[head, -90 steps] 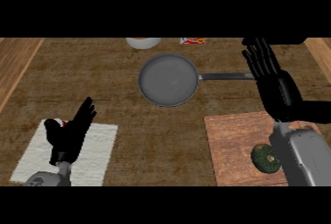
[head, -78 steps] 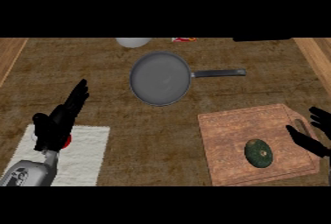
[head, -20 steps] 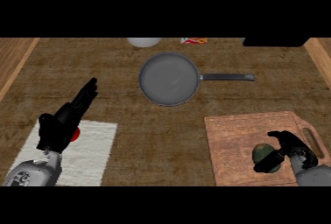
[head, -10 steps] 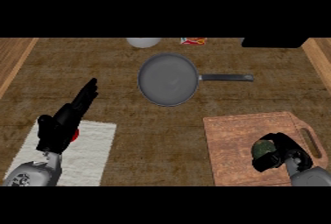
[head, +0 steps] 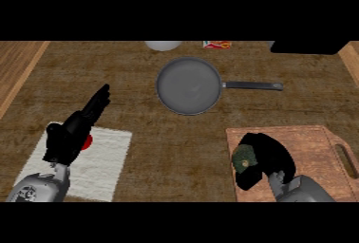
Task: Pick the squash from the cutting board and place it in the pan
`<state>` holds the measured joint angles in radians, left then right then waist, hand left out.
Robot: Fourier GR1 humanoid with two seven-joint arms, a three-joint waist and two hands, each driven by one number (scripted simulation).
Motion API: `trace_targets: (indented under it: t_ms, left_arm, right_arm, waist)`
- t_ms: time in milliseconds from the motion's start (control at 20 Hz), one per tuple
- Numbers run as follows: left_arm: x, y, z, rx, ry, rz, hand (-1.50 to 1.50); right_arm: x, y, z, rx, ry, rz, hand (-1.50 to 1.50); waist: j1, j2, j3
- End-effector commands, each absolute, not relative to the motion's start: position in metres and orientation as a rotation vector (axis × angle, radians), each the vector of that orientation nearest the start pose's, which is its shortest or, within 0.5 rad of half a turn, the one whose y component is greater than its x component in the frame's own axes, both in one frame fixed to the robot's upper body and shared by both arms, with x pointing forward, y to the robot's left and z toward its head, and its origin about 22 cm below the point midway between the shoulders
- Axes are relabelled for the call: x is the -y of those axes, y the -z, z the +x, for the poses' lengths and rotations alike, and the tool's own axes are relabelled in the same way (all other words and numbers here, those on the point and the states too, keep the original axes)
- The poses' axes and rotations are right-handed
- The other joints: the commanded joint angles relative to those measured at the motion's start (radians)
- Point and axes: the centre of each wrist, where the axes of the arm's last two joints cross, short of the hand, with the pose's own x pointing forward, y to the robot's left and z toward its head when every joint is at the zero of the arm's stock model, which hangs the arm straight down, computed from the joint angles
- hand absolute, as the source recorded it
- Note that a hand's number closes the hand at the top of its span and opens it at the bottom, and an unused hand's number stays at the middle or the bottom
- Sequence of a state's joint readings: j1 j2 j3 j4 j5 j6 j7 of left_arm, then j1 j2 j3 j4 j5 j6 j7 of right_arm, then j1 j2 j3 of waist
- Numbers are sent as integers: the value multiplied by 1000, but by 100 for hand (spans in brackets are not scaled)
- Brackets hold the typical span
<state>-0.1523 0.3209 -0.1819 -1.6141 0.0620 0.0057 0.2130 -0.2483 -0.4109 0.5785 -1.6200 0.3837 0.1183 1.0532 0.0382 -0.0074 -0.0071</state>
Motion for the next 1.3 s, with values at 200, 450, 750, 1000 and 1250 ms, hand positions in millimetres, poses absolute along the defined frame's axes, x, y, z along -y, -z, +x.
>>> trace_targets:
  t_ms: [200, 450, 750, 1000, 1250]
  left_arm:
    - [-234, -61, 282, 1505, 410, 49, 0]
    - [-242, -57, 276, 1487, 388, 61, 0]
    - [-235, -40, 267, 1486, 377, 65, 0]
    - [-235, -61, 287, 1488, 383, 77, 0]
    - [-242, -52, 282, 1521, 361, 92, 0]
  right_arm:
    - [7, -109, 201, 1412, -1241, -714, 150]
    - [-28, -130, 170, 1700, -1129, -865, 150]
    - [-37, -109, 173, 1712, -979, -921, 150]
    - [-38, -112, 188, 1721, -849, -884, 150]
    - [-27, -89, 232, 1748, -711, -828, 150]
  waist:
    - [41, -2, 3]
    - [19, -9, 4]
    - [2, 3, 6]
    - [-5, 7, 6]
    - [-7, 16, 7]
